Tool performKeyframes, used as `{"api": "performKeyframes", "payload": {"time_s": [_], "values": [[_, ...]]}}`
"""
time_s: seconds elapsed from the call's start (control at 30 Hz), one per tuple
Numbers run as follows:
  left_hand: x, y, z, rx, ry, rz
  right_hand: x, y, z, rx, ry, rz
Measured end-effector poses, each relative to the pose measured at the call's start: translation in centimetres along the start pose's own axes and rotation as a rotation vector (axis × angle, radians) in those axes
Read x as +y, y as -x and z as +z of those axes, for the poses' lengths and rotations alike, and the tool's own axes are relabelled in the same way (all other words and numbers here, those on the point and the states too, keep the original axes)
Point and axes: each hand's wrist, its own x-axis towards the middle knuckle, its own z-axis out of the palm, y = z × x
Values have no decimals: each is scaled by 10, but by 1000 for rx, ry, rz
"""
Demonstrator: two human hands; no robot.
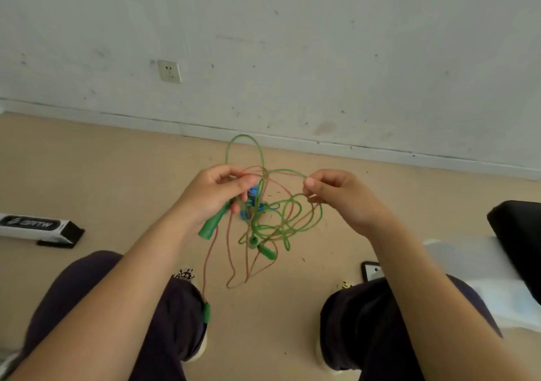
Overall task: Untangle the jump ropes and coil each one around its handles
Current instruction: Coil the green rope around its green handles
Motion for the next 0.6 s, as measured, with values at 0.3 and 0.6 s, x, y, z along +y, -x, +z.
{"api": "performKeyframes", "payload": {"time_s": [0.3, 0.6], "values": [[-13, -12, 0, 77, -436, 108, -3, -4, 11, -26, 150, -61], [-13, -11, 14, -282, -347, 41, -10, -6, 8, 196, 23, -111]]}}
